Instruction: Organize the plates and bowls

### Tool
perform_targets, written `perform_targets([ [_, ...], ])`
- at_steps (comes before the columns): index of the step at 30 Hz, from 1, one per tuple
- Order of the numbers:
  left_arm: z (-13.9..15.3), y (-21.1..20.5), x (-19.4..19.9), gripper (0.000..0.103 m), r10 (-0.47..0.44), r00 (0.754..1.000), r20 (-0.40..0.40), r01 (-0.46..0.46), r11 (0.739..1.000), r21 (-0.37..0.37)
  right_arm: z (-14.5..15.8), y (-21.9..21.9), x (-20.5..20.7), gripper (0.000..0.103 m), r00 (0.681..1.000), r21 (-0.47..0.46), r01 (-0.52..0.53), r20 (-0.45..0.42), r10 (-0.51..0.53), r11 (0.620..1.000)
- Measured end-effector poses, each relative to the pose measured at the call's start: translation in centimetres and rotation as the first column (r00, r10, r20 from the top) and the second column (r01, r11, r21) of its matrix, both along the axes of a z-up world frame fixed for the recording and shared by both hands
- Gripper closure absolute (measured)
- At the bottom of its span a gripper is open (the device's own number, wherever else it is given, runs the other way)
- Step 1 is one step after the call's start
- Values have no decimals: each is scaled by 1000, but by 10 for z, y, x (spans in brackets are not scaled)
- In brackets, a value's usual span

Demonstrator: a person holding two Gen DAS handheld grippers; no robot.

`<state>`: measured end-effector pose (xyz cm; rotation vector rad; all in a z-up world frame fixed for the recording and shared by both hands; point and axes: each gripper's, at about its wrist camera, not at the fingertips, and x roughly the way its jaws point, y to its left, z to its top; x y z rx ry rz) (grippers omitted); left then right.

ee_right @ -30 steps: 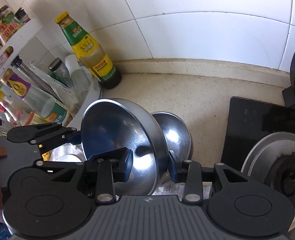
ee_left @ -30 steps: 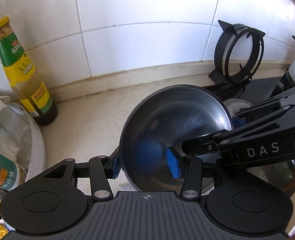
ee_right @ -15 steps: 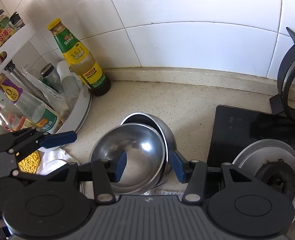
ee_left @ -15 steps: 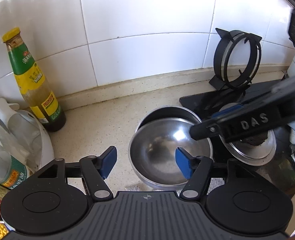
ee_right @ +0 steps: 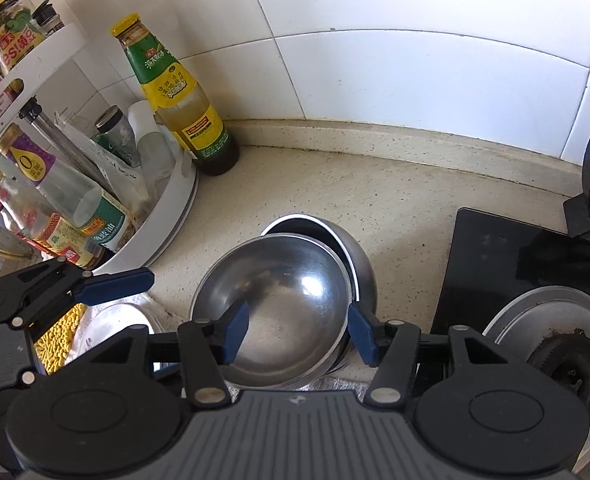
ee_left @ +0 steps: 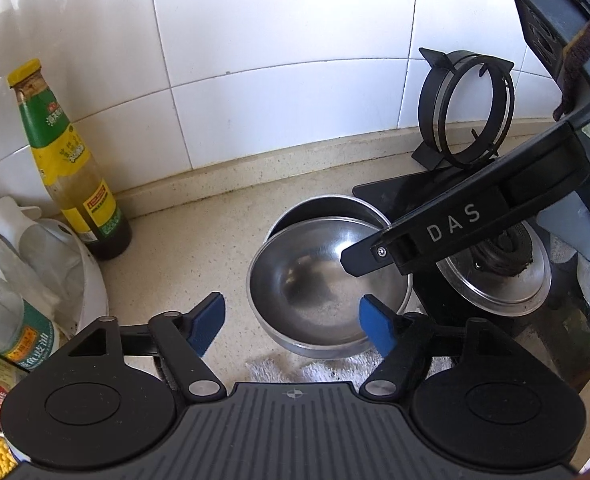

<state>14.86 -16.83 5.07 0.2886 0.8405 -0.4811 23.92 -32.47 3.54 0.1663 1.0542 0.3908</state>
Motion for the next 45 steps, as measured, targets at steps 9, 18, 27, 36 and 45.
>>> perform_targets([
  [9,-8,-2,-2,18,2,1000,-24,-2,1000,-11,-1,-4,2,43,1000,7,-22,-5,22,1000],
  [18,-16,5,-3,17,-5,999,-45,3,1000,-30,-3,-14,-3,43,997,17,-71,2,71,997],
  [27,-14,30,-2,14,-107,992,-65,103,993,-53,2,-29,-22,42,944,-45,-315,86,318,948],
  [36,-27,37,14,13,-118,990,-78,110,989,-99,15,-51,-8,40,937,-37,-232,260,233,972],
  [45,-38,14,21,14,-149,988,-41,142,979,-143,-39,-31,50,40,983,-125,-30,178,52,992],
])
